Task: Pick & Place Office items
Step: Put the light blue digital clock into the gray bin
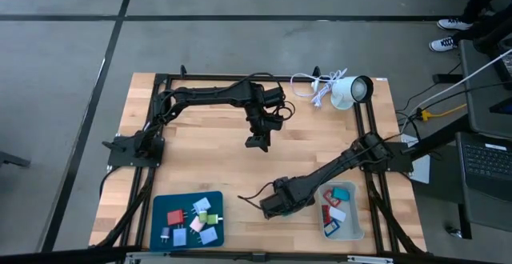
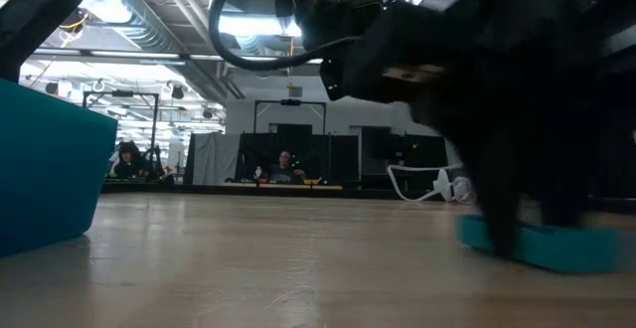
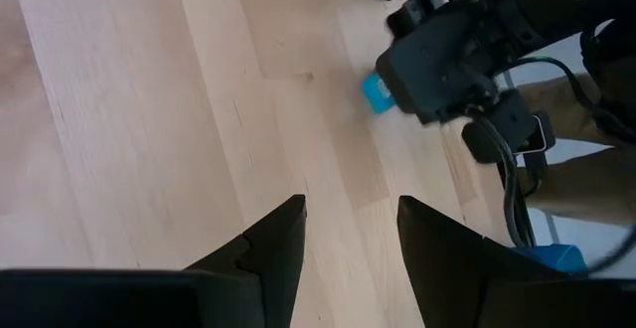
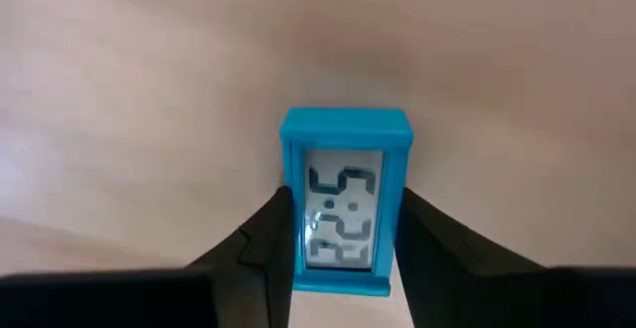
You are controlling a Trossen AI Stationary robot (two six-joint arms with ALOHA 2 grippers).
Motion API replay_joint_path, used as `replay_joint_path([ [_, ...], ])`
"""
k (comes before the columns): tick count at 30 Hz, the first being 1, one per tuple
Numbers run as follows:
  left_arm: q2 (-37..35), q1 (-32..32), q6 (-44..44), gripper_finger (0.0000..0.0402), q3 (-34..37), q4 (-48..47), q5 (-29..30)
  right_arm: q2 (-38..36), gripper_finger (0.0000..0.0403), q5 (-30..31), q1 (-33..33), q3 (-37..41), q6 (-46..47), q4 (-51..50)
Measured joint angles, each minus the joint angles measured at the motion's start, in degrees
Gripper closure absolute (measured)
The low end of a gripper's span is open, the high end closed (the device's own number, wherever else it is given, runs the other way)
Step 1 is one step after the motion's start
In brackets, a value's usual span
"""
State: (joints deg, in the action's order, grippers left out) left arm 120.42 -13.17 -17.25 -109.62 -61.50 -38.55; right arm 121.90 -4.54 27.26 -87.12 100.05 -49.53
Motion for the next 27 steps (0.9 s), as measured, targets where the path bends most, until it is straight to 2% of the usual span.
replay_joint_path([
  [9,0.0,0.0,0.5,0.0245,0.0,0.0,0.0,-8.9,0.0269,8.7,-5.3,0.1,-8.9,-3.0],
  [13,0.0,0.0,0.6,0.0245,0.0,0.0,0.0,-14.3,0.0269,10.8,-6.7,0.0,-10.9,-10.4],
  [20,0.0,0.0,0.5,0.0245,0.0,0.0,0.0,-22.7,0.0269,8.4,-4.5,0.0,-11.8,-25.8],
  [27,0.0,0.0,0.5,0.0245,0.0,0.1,0.0,-27.2,0.0269,3.1,3.9,-0.1,-2.8,-31.5],
])
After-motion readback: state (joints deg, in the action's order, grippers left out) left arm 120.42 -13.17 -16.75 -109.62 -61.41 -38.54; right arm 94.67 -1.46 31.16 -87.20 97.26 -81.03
